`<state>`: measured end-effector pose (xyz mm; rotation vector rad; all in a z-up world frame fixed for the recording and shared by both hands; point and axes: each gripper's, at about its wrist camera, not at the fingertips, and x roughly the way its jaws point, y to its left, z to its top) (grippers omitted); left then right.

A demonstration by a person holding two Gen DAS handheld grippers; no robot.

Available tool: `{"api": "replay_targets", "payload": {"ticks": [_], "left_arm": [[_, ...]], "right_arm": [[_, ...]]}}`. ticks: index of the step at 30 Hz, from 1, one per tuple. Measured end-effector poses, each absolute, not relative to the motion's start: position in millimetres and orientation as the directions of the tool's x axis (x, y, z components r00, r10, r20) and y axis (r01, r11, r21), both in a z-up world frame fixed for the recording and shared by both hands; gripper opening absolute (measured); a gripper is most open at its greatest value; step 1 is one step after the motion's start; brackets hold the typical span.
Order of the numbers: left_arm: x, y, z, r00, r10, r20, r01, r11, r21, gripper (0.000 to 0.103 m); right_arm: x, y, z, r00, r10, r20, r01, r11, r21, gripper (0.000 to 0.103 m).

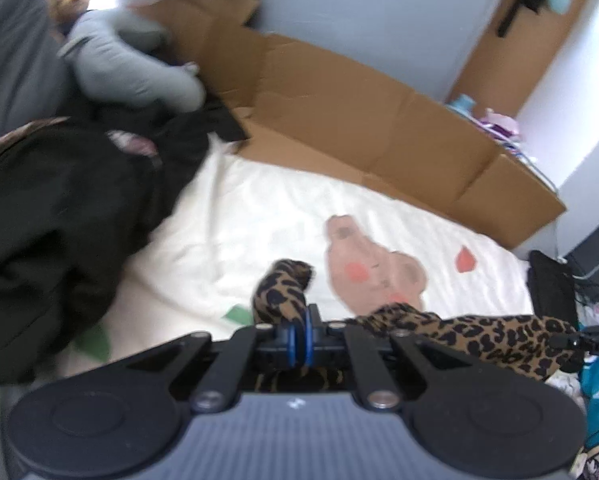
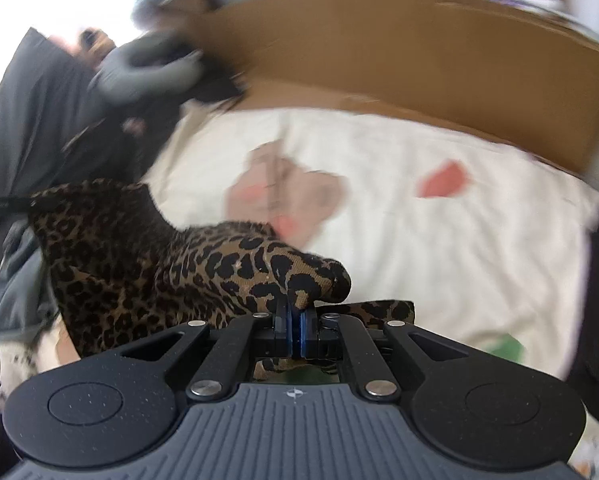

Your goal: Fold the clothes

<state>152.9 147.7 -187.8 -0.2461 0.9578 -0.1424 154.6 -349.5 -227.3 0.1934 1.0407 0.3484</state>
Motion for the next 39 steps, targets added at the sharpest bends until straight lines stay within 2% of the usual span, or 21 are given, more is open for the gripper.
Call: {"api": "replay_targets", "payload": {"ticks": [7,14,20,31,33,34,37,39], "left_arm": [[166.3,114.5,-187.9,0.557,-0.276,-0.784,0.081,0.957,-0.279,0.005],[168.4,123.4,-217.6,0.49,-0.254,-0.834,0.024,0.96,-0.278,0.005],[156.2,136.0,-246.6,0.424,-0.217,-0.879,-0.012,0.969,-0.245,0.005],[129.3,159.4,-273.7,0.338,-0.166,-0.926,-0.069,0.977,-0.201,0.006],[124.2,161.7,-280.7,0.304,-0.165,-0.938,-0.071,0.978,-0.195,0.008],[121.2,161.5,-279.7,0.301,-0.157,-0.941,-0.066,0.981,-0.184,0.011],[112.3,159.3,-267.6,0.334,-0.131,-0.934,-0.026,0.989,-0.148,0.018],[112.0,158.6,-258.8,0.343,-0.112,-0.933,-0.008,0.993,-0.122,0.023]], "right_arm": [[103.5,-423.1,-215.2,0.528,0.27,-0.805,-0.01,0.95,0.312,0.001],[49.2,-445.8,-239.5,0.514,0.243,-0.822,0.121,0.929,0.35,0.001],[11.6,-441.7,-274.0,0.465,0.246,-0.851,0.191,0.91,0.367,0.001],[-17.9,-428.9,-293.6,0.381,0.277,-0.882,0.231,0.895,0.381,0.002],[-22.1,-426.2,-300.8,0.335,0.265,-0.904,0.25,0.901,0.356,0.004],[-23.8,-425.3,-303.6,0.312,0.25,-0.917,0.256,0.907,0.334,0.009],[-30.3,-424.5,-301.7,0.298,0.231,-0.926,0.246,0.919,0.308,0.012],[-34.0,-425.9,-296.3,0.315,0.236,-0.919,0.24,0.917,0.318,0.029]]}}
